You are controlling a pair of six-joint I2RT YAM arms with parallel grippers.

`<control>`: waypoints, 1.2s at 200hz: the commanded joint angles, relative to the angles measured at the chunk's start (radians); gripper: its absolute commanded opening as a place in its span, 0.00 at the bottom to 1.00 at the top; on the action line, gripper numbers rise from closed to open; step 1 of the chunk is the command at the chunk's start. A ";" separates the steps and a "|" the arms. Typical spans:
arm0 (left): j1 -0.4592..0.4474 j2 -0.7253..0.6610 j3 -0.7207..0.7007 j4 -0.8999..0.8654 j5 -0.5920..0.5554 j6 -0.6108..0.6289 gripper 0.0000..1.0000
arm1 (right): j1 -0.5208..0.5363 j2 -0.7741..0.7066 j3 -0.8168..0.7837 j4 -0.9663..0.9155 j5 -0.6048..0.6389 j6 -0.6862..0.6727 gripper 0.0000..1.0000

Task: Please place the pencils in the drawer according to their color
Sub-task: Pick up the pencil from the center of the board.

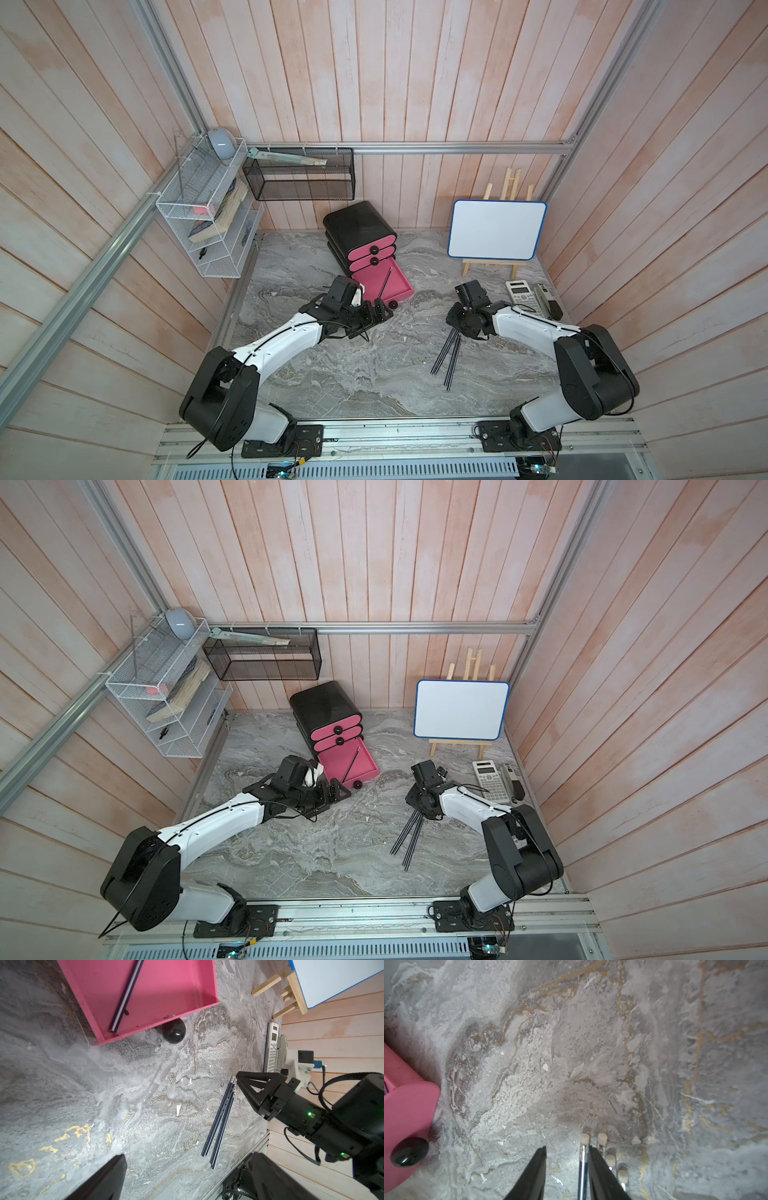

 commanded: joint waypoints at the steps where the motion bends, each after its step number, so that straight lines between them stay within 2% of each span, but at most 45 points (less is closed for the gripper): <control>1: -0.007 0.013 -0.002 0.015 -0.011 0.010 1.00 | -0.008 0.027 -0.001 -0.011 0.013 -0.020 0.38; 138: -0.010 0.015 -0.026 0.063 0.010 -0.009 1.00 | -0.007 0.151 0.058 -0.052 -0.034 -0.067 0.33; 240: -0.009 0.016 -0.029 0.075 0.019 -0.008 0.99 | 0.103 0.246 0.084 -0.123 -0.034 -0.070 0.29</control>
